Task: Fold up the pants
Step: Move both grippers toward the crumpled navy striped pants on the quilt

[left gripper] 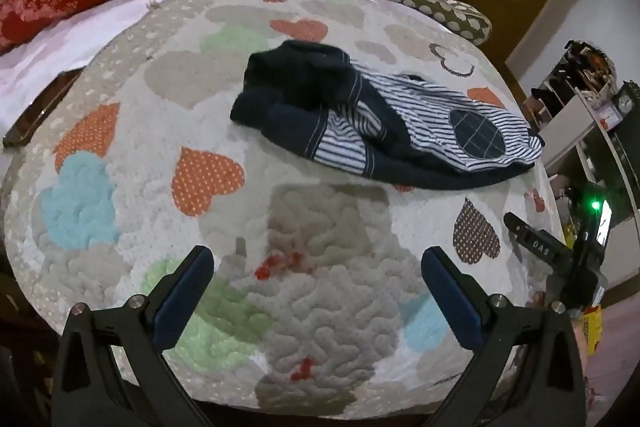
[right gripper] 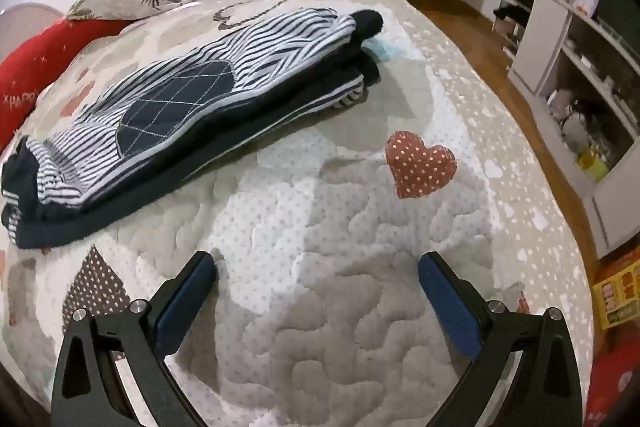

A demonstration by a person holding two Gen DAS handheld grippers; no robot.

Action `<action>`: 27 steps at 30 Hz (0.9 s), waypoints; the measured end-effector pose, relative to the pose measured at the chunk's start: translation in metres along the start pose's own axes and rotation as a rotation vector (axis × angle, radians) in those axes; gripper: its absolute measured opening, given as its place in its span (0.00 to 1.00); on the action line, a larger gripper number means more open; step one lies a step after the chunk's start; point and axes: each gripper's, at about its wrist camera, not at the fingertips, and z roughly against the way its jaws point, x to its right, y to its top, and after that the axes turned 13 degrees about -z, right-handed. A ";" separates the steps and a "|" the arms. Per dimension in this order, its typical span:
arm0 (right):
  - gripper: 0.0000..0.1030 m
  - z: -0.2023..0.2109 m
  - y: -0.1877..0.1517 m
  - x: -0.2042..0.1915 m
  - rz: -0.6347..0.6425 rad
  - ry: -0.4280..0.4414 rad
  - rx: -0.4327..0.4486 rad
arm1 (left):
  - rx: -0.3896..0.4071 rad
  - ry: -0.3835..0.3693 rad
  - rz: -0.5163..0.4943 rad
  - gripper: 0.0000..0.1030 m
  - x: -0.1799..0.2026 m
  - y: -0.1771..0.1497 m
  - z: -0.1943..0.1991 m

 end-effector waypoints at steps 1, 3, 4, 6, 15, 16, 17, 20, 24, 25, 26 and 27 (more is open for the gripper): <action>1.00 0.000 0.000 0.000 0.003 0.000 0.007 | 0.000 0.009 -0.008 1.00 0.003 0.002 0.000; 1.00 0.000 0.000 0.002 -0.002 0.008 0.014 | 0.000 0.020 -0.021 1.00 0.008 0.007 -0.001; 1.00 0.001 0.000 0.003 -0.006 0.011 0.020 | 0.007 0.025 -0.024 1.00 0.013 0.005 0.003; 1.00 0.003 -0.003 0.005 -0.018 0.023 0.041 | 0.008 0.035 -0.021 1.00 0.017 0.008 0.004; 1.00 0.004 -0.009 0.000 0.013 -0.023 0.073 | 0.077 0.028 -0.039 1.00 0.027 0.025 0.007; 1.00 0.004 -0.009 -0.002 0.024 -0.038 0.077 | 0.085 0.022 -0.030 1.00 0.022 0.026 0.009; 1.00 0.003 -0.010 -0.004 0.036 -0.048 0.089 | 0.094 0.013 -0.013 1.00 0.017 0.026 0.010; 1.00 -0.002 -0.005 -0.003 0.039 -0.035 0.076 | 0.142 0.009 0.029 1.00 -0.004 0.026 0.019; 1.00 -0.004 -0.002 0.000 0.032 -0.013 0.064 | 0.111 -0.005 0.113 1.00 -0.037 0.020 0.018; 1.00 -0.004 -0.002 -0.002 0.032 -0.012 0.065 | 0.108 -0.008 0.127 1.00 -0.043 0.019 0.018; 1.00 -0.005 -0.002 -0.002 0.030 -0.010 0.065 | 0.124 -0.001 0.131 1.00 -0.048 0.017 0.019; 1.00 -0.004 -0.003 -0.001 0.028 -0.008 0.067 | 0.124 0.000 0.141 1.00 -0.053 0.016 0.019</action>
